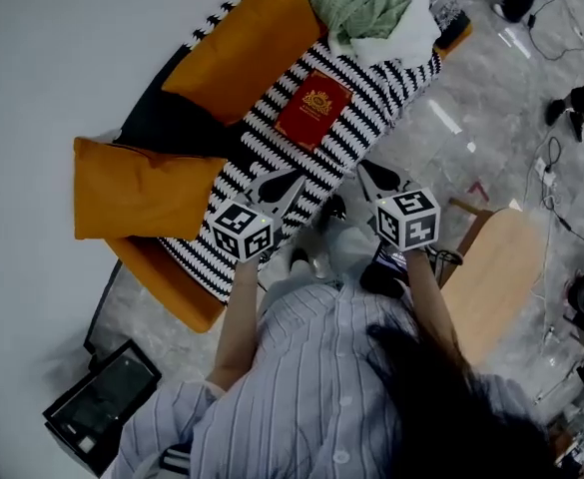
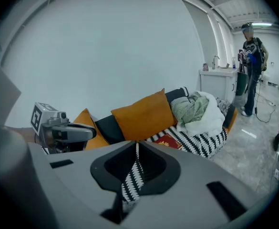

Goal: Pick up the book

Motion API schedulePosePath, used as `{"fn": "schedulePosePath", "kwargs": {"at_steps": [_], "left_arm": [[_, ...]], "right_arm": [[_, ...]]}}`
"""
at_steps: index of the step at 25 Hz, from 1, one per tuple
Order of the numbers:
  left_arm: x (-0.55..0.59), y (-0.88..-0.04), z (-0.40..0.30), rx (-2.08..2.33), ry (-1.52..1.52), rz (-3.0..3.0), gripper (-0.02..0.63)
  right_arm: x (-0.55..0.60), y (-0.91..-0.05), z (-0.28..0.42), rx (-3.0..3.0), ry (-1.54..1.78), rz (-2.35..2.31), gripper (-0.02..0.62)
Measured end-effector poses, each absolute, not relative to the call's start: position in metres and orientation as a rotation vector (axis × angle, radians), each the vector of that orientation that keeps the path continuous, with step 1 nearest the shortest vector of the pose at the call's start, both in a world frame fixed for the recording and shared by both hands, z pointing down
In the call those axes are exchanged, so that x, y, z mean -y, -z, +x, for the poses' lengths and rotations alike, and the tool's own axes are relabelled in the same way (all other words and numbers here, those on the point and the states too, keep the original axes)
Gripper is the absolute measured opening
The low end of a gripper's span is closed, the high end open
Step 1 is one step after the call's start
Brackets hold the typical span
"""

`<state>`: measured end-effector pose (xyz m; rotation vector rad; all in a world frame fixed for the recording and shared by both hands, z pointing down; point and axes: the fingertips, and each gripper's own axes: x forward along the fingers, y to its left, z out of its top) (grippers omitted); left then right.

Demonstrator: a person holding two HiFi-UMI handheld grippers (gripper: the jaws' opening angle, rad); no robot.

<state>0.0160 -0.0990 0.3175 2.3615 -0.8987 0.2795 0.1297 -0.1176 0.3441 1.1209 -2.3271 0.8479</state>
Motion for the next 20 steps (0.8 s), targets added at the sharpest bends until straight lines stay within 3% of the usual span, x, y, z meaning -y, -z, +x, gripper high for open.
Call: {"fn": "schedulePosePath", "kwargs": {"at_steps": [20], "left_arm": [[0.165, -0.373, 0.024, 0.917, -0.433, 2.248, 0.012]], "right_arm": [[0.212, -0.396, 0.17, 2.28, -1.054, 1.12, 0.029]]}}
